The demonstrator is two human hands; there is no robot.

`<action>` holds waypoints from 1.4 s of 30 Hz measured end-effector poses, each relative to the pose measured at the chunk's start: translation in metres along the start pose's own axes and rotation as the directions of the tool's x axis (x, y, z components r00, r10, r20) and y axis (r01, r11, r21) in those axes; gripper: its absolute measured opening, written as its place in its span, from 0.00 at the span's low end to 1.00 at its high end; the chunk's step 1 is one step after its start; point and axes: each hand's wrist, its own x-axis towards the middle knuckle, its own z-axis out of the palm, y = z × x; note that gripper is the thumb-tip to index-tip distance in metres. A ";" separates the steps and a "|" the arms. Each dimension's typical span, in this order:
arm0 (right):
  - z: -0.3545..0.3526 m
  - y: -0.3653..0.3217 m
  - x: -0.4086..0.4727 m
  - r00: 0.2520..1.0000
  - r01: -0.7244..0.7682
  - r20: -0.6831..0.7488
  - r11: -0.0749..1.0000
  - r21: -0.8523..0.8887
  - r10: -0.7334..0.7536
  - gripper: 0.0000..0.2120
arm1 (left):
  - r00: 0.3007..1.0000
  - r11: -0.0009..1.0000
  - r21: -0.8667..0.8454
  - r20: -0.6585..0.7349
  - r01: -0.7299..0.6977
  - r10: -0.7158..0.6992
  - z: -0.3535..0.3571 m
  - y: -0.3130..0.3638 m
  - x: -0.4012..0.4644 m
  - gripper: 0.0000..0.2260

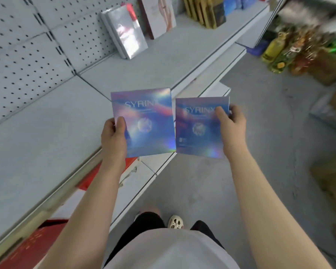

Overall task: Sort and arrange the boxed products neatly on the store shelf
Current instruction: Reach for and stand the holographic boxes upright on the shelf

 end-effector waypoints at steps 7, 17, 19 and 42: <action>-0.025 -0.008 0.115 0.998 0.010 -0.067 1.000 0.020 -0.009 0.03 | 0.998 1.000 -0.013 0.063 -0.028 0.029 0.113 0.023 0.062 0.09; -0.016 -0.054 0.303 0.996 0.035 -0.079 0.999 0.021 -0.033 0.02 | 0.994 0.998 -0.025 0.089 -0.062 0.064 0.267 0.076 0.182 0.09; -0.020 -0.058 0.334 0.995 0.028 -0.093 0.999 0.031 -0.025 0.02 | 0.992 0.998 0.003 0.106 -0.069 0.068 0.298 0.084 0.198 0.08; -0.115 -0.097 0.771 0.982 0.093 0.163 0.995 0.022 -0.096 0.04 | 0.987 0.993 0.010 -0.108 -0.121 0.122 0.673 0.148 0.294 0.08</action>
